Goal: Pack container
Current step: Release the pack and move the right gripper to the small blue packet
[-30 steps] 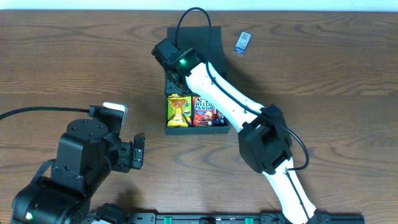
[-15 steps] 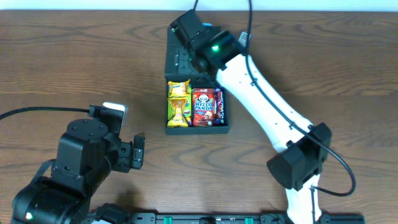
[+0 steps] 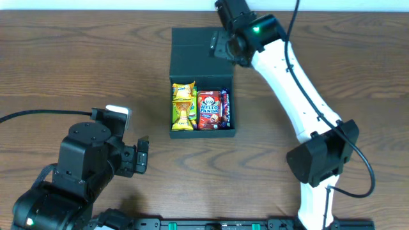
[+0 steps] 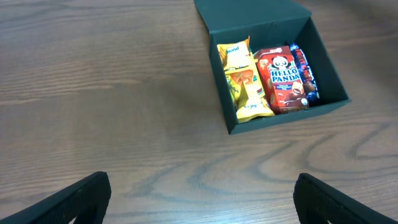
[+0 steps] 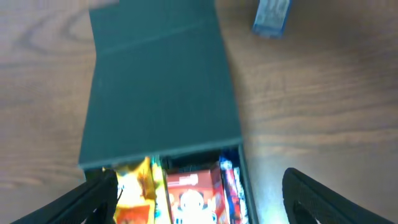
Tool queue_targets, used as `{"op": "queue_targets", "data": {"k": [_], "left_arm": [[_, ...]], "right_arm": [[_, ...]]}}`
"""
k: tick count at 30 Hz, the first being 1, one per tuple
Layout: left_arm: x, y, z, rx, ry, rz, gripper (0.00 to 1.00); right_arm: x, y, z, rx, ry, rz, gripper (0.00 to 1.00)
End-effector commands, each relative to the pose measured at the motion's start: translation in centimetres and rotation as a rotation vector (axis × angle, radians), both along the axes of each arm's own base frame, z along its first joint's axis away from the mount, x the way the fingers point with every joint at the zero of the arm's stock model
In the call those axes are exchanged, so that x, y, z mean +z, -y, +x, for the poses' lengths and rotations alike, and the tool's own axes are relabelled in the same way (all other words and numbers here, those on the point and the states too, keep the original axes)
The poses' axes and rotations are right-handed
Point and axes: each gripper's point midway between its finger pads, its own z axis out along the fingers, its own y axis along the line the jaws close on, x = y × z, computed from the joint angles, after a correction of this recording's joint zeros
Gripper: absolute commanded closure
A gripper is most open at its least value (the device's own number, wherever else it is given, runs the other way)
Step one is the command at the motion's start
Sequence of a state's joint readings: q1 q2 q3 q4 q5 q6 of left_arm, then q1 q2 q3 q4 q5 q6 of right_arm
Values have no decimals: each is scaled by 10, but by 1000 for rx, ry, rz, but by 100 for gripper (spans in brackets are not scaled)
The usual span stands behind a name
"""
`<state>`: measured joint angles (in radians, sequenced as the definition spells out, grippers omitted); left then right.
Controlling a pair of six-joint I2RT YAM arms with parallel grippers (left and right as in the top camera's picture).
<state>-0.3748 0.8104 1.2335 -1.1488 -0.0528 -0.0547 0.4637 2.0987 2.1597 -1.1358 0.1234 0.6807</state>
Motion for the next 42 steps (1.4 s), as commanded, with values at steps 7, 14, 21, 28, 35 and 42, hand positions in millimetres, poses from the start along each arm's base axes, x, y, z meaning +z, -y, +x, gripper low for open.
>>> {"op": "queue_targets", "data": {"k": [7,14,21,28,35,42], "left_arm": [[-1,-2,0,11,-3,6,5],[-1,-2,0,11,-4,5,5],[-1,-2,0,11,-4,5,5],[-2,-2,0,11,-4,5,5],[-1,-2,0,11,-3,6,5],[-2,-2,0,11,-4,6,5]], "right_arm": [[1,35,49,-60,99,27,14],[-32,55,86,-107,118,37,15],[-74,67,122,-137,145,53,13],[-103,81,149,-176,192,50,10],[-136,81,161,-183,195,46,3],[-150,83,165,-197,196,36,2]]}}
